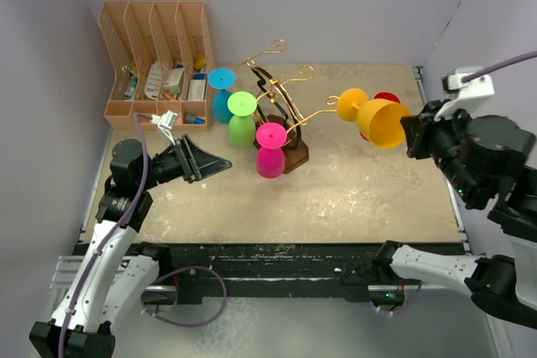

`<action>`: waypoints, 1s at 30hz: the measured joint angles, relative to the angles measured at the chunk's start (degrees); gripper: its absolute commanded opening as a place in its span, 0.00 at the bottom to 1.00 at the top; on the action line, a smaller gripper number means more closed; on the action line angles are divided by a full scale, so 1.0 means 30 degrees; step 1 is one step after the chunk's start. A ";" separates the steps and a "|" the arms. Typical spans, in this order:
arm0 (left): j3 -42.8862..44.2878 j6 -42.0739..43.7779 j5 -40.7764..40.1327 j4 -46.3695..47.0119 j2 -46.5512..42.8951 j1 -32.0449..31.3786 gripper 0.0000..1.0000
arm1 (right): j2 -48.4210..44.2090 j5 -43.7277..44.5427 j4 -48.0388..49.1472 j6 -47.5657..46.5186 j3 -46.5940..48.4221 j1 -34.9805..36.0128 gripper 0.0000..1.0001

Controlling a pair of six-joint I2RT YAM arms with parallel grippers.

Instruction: Take the wine glass off the wine glass rack

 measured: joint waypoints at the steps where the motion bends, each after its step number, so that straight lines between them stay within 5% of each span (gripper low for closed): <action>1: 0.0022 0.0211 -0.0029 -0.0189 0.0095 0.0000 0.59 | -0.0138 0.0444 -0.0197 0.0226 -0.0546 -0.0015 0.00; 17: 0.1472 0.4758 -0.1683 -0.4444 -0.0240 0.0007 0.58 | 0.0000 0.1319 -0.1158 0.3439 -0.8772 -0.0678 0.00; 30: 0.1486 0.6448 -0.2557 -0.6098 -0.0481 0.0007 0.58 | 0.2776 -0.7970 0.4459 0.1341 -1.2131 -1.2269 0.00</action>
